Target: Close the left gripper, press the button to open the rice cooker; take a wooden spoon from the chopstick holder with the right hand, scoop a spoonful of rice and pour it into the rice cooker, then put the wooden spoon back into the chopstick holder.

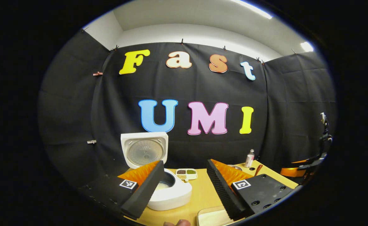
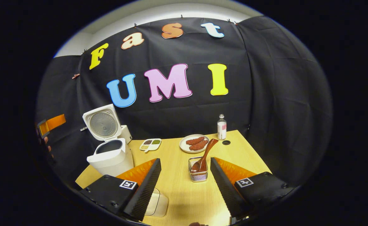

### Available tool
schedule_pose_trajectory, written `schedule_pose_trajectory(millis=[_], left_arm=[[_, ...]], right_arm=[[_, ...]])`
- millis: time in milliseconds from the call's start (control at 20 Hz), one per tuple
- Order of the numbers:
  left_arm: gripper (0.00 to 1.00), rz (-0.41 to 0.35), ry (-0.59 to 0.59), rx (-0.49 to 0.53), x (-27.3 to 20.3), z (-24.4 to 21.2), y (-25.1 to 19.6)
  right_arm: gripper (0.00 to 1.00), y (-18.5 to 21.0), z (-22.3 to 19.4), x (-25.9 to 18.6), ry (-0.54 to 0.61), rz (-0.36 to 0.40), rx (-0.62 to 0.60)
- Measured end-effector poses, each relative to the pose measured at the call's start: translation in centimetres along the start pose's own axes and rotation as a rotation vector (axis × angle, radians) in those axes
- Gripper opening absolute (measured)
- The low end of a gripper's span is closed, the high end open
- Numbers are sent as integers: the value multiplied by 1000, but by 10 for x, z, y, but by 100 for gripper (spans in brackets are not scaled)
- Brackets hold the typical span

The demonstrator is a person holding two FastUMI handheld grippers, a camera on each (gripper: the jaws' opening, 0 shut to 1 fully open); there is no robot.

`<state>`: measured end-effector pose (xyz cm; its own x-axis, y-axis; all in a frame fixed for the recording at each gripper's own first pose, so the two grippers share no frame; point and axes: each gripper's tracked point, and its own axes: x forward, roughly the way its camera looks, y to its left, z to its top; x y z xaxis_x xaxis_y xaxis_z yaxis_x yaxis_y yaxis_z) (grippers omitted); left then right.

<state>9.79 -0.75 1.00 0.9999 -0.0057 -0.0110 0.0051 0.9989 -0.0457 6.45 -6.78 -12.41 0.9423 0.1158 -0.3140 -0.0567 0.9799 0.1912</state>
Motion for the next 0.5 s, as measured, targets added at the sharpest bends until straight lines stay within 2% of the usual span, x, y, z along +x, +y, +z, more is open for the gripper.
schedule_pose_trajectory(millis=[200, 500], left_arm=[[94, 102, -26, 19, 43, 22, 46], [94, 202, -102, 80, 108, 71, 105]], right_arm=[[98, 17, 0, -22, -11, 15, -50], [99, 27, -7, -45, -4, 13, -115]])
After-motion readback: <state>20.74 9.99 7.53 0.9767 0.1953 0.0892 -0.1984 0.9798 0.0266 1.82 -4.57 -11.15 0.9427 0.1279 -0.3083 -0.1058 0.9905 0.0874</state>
